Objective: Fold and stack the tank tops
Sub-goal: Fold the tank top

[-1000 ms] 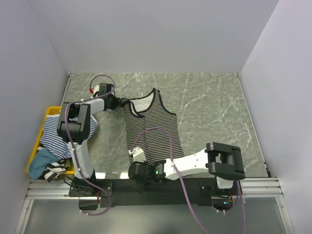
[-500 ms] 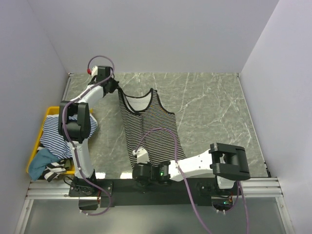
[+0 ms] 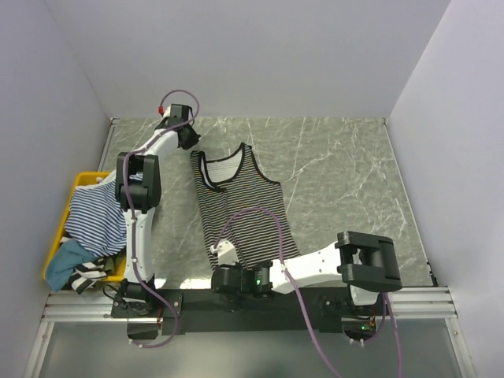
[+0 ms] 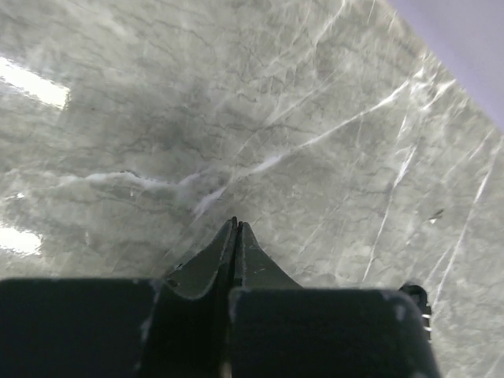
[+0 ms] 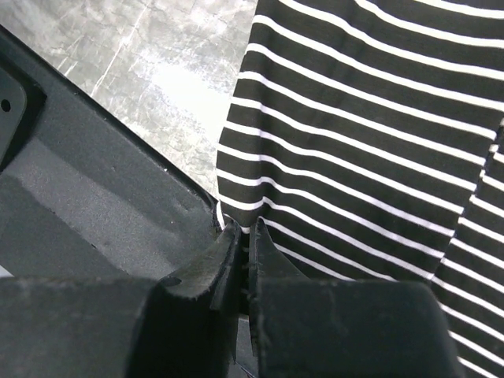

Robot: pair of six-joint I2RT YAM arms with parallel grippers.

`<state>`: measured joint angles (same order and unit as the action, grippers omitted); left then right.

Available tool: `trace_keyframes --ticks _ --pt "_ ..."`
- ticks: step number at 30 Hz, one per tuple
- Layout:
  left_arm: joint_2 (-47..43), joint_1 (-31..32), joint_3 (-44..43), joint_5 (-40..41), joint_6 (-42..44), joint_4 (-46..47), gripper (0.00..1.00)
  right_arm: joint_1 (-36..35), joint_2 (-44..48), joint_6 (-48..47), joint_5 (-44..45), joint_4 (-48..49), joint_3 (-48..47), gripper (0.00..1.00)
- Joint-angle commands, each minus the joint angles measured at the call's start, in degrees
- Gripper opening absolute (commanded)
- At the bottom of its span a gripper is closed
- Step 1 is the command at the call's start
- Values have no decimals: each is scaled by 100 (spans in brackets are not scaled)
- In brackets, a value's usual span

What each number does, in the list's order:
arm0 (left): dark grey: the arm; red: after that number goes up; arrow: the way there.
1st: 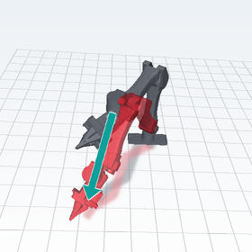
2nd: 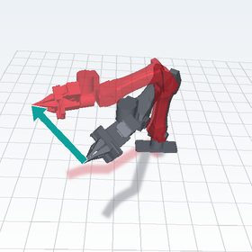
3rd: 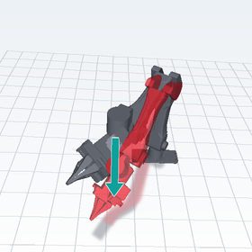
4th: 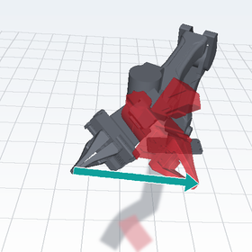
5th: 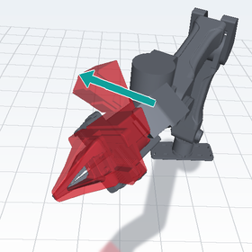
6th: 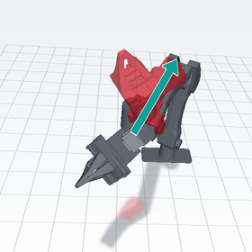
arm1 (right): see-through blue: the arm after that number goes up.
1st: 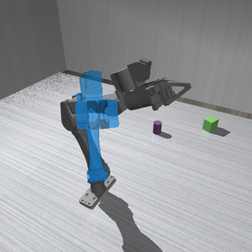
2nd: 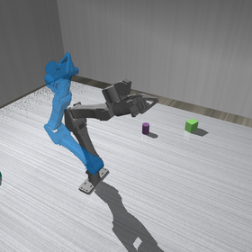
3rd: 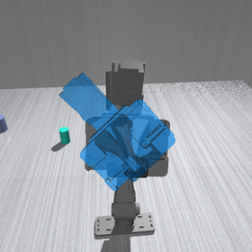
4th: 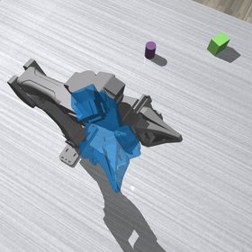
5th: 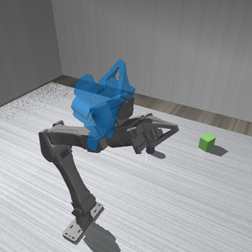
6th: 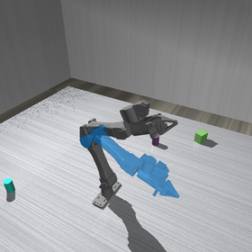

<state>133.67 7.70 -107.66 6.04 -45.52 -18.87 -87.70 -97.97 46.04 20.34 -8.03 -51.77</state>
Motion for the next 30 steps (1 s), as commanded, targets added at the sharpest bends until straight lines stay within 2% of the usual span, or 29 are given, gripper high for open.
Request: trace_keyframes --ticks 1,5,8,11,15,17,20,21,24,26,27,30 --pt "2 38 -562 -94 342 -239 6 129 -248 -139 -398 -121 -185 1" --pt "-147 -23 -879 -139 333 -275 31 727 -301 -227 -776 284 -114 1" --pt "-340 -41 -1108 -182 307 -380 42 1219 -380 -490 -865 320 -402 1" --pt "-621 -50 -1082 -209 219 -442 44 1641 -617 -789 -795 101 -920 1" --pt "-1079 -67 -503 -410 17 -319 43 1949 -960 -1140 -759 -101 -1502 1" --pt "-1437 -67 67 -533 -53 -223 41 1915 -969 -1237 -760 -207 -1704 4" --pt "-2052 -67 1165 -674 -194 67 40 1696 -829 -1387 -890 -76 -1626 22" --pt "-2212 -67 1446 -709 -238 207 39 1521 -803 -1457 -891 -76 -1626 32" --pt "-2766 -59 2745 -806 -431 366 37 1230 -610 -1502 -865 -14 -1565 45" --pt "-3282 29 3353 -868 -615 559 37 1203 -260 -1388 -943 64 -1434 52" --pt "-3468 73 3948 -842 -660 656 37 1255 -101 -1344 -909 82 -1363 54" --pt "-4110 371 4751 -640 -766 833 34 1457 496 -1195 -638 -153 -1187 56"
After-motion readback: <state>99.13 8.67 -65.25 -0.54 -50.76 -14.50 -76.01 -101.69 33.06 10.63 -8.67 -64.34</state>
